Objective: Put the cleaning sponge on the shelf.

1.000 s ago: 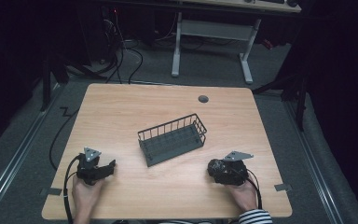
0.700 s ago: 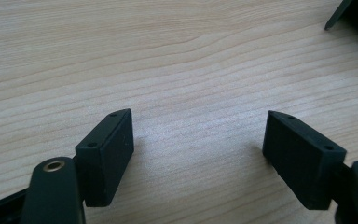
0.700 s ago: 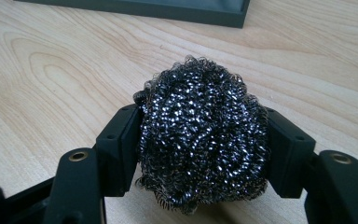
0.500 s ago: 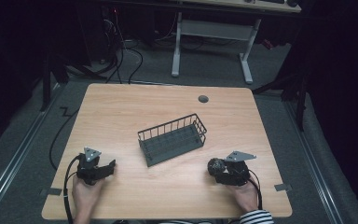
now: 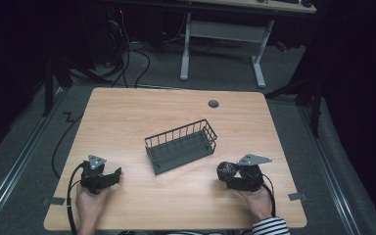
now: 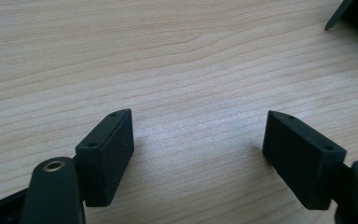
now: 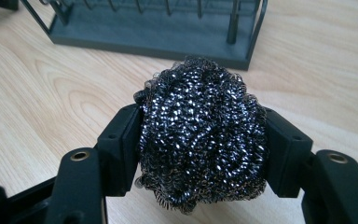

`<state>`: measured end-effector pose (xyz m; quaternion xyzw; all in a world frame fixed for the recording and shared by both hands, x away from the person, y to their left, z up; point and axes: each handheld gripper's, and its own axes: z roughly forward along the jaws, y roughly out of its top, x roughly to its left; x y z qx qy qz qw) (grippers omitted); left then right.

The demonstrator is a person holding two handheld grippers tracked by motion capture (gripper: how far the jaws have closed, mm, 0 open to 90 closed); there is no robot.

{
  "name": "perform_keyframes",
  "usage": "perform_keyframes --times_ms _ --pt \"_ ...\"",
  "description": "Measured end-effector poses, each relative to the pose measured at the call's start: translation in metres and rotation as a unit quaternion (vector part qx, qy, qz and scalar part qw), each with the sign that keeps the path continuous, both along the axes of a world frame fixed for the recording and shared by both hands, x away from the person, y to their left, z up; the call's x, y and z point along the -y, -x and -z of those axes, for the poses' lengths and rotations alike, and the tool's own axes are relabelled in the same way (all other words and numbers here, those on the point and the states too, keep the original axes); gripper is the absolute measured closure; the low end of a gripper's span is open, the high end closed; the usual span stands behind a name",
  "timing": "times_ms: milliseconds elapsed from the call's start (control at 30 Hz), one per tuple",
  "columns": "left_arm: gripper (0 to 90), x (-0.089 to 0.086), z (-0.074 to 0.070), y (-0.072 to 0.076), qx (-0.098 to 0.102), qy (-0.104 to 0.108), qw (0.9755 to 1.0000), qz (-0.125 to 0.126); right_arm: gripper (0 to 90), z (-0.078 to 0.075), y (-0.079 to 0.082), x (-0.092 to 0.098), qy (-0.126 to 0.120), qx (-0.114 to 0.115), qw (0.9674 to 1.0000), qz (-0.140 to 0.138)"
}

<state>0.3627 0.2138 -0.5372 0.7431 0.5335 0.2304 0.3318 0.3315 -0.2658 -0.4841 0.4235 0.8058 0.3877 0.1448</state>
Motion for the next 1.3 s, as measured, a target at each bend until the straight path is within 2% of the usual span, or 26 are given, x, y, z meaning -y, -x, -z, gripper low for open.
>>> perform_keyframes --times_ms 300,700,967,1133,1300 --pt "25.2 0.000 0.000 0.000 0.000 0.000 1.0000 0.000 38.5 -0.017 -0.006 -0.007 0.009 0.012 0.9999 -0.008" --pt "25.3 0.000 0.000 0.000 0.000 0.000 1.0000 0.000 38.5 -0.040 -0.019 -0.014 -0.019 0.017 0.9994 -0.024" --pt "25.3 0.000 0.000 0.000 0.000 0.001 1.0000 0.000 38.5 -0.053 -0.031 -0.016 -0.017 0.020 0.9993 -0.027" --pt "25.3 0.000 0.000 0.000 0.000 0.001 1.0000 0.000 38.5 -0.062 -0.039 -0.016 -0.026 0.024 0.9990 -0.025" --pt "25.5 0.000 0.000 0.000 0.000 0.001 1.0000 0.000 38.5 -0.070 -0.047 -0.020 -0.021 0.028 0.9991 -0.025"
